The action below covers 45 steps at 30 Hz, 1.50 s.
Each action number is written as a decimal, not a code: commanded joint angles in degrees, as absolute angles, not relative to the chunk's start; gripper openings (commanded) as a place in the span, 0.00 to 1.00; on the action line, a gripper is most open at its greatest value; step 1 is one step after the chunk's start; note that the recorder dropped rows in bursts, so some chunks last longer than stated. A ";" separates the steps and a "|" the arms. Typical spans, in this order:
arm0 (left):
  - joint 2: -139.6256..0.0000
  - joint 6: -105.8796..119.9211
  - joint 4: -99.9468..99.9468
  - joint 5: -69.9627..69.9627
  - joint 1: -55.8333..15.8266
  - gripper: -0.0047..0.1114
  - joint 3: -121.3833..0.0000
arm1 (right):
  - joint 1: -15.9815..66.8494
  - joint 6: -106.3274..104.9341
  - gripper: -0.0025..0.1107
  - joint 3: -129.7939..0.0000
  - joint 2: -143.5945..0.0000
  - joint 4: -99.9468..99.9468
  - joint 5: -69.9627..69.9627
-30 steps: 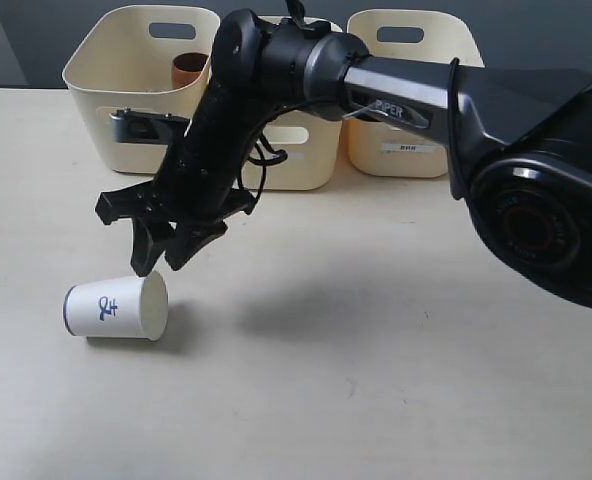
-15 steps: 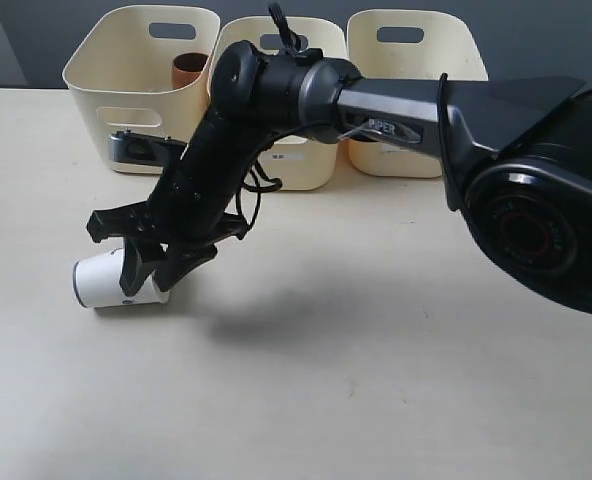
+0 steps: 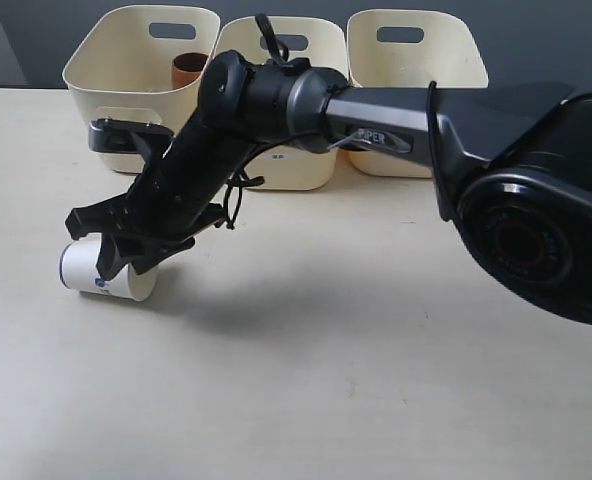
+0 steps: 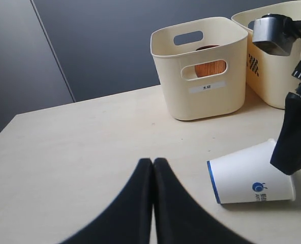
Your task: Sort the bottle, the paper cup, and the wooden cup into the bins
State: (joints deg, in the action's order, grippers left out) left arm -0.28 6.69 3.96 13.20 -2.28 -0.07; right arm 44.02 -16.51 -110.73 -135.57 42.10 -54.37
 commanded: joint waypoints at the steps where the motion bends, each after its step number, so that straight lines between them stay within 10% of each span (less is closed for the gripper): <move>1: 0.00 6.58 3.96 12.87 -2.47 0.04 0.00 | 44.21 -17.52 0.38 -110.56 -135.57 40.27 -52.89; 45: 0.00 6.58 3.96 12.88 -2.47 0.04 0.00 | 44.74 -16.51 0.38 -110.46 -138.54 43.82 -38.30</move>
